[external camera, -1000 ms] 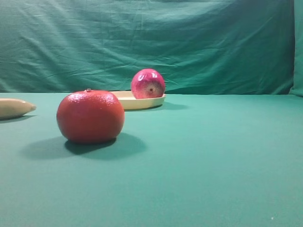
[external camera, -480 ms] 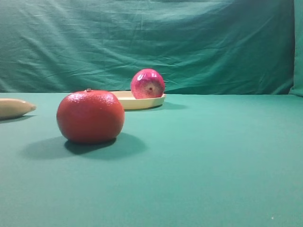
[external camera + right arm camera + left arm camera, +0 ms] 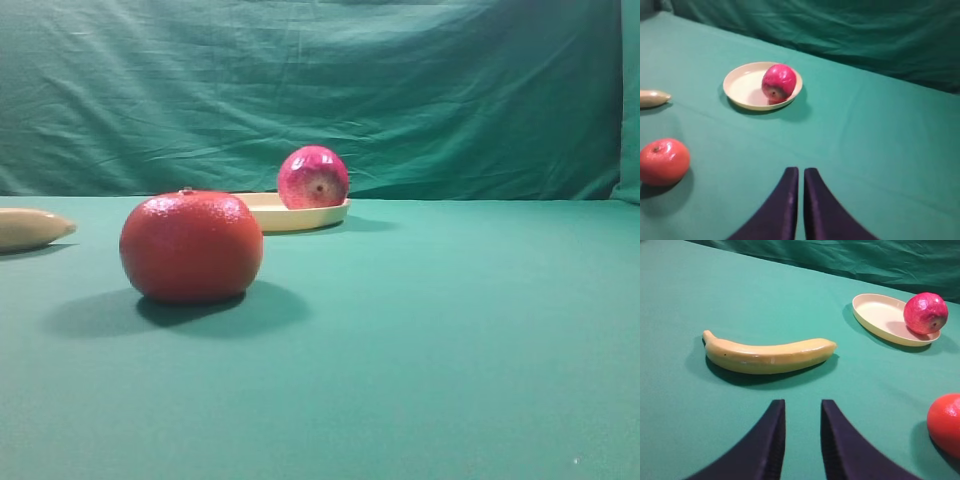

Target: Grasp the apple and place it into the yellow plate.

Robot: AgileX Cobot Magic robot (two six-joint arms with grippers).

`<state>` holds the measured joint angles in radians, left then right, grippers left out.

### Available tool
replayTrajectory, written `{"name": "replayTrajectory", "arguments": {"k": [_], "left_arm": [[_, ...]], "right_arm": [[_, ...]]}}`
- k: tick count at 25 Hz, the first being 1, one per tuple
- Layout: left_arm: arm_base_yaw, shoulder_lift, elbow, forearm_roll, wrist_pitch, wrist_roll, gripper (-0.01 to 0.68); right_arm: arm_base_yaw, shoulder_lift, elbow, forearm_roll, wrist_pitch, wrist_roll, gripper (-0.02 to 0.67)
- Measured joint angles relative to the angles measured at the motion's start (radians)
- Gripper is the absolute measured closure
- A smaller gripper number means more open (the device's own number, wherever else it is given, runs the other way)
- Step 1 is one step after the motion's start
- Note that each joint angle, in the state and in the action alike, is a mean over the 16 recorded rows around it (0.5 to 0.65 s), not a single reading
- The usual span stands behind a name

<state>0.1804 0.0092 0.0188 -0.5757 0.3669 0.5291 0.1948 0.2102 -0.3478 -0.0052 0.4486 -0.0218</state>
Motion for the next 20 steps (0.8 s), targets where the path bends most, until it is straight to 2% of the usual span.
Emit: {"name": "replayTrajectory", "arguments": {"k": [9,20], "left_arm": [[0.0,0.0,0.0,0.0,0.0,0.0,0.516],[0.0,0.0,0.0,0.0,0.0,0.0,0.516]], "right_arm": [[-0.149,-0.191,0.229,0.007,-0.064,0.0,0.649],[-0.183,-0.223,0.369,0.019,-0.088,-0.001,0.649]]}}
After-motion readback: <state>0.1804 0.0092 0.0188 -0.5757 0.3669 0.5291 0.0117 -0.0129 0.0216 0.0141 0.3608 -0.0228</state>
